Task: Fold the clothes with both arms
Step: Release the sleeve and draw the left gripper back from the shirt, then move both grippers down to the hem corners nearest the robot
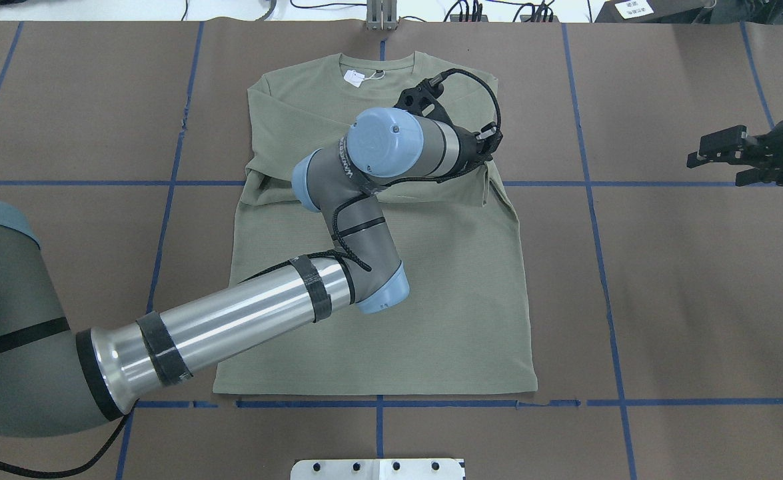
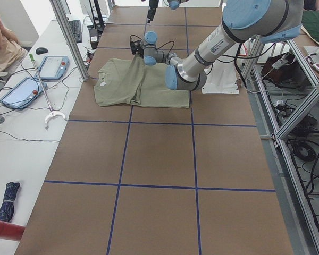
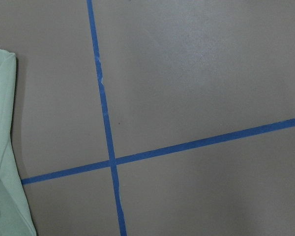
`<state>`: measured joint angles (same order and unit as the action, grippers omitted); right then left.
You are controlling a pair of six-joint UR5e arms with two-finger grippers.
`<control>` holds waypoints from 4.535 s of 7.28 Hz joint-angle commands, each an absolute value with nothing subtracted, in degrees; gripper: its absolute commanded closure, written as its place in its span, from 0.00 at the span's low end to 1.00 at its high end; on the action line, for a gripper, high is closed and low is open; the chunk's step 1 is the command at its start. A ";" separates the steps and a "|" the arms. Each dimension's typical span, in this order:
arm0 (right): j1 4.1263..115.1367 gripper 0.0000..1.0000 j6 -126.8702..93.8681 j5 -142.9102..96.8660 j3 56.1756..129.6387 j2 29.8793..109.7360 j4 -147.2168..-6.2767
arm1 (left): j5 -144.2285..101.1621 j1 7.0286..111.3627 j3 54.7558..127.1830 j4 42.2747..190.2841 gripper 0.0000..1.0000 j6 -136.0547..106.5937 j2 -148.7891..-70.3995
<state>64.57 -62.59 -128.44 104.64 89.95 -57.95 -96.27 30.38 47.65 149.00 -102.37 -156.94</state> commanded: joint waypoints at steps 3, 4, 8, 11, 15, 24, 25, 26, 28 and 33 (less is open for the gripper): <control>64.60 0.00 -63.54 -128.06 105.38 89.74 -57.83 | -96.23 29.71 53.83 148.80 0.13 -102.74 -155.50; 64.51 0.00 -63.89 -128.14 105.99 90.08 -57.83 | -99.89 29.88 60.84 147.93 0.12 -102.40 -150.17; 48.84 0.00 -86.60 -119.60 115.19 91.14 -57.92 | -108.61 31.54 92.73 134.41 0.12 -98.38 -129.43; 24.96 0.01 -101.65 -96.60 121.80 93.94 -58.53 | -109.68 32.25 108.77 131.66 0.13 -95.19 -115.35; 7.23 0.08 -118.81 -76.48 121.55 94.40 -62.84 | -109.16 32.34 110.21 131.75 0.13 -95.36 -114.08; 3.78 0.22 -121.38 -76.38 118.57 89.30 -70.31 | -108.90 32.70 111.01 131.75 0.13 -95.36 -112.50; 3.78 0.34 -121.38 -76.46 118.65 89.38 -70.31 | -108.98 32.78 111.18 131.75 0.12 -95.36 -112.24; 3.69 0.56 -121.46 -76.55 118.74 89.38 -70.31 | -108.98 32.78 111.44 131.75 0.12 -95.36 -112.15; 3.78 1.00 -121.38 -76.64 119.00 89.65 -70.40 | -108.90 32.78 111.88 131.75 0.12 -95.36 -111.27; 4.13 1.00 -121.38 -78.30 121.54 90.35 -70.40 | -108.90 32.70 116.52 131.31 0.12 -96.76 -105.24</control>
<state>4.02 -121.38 -77.31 120.37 89.99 -70.40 -108.92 32.77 114.20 131.53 -96.08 -108.37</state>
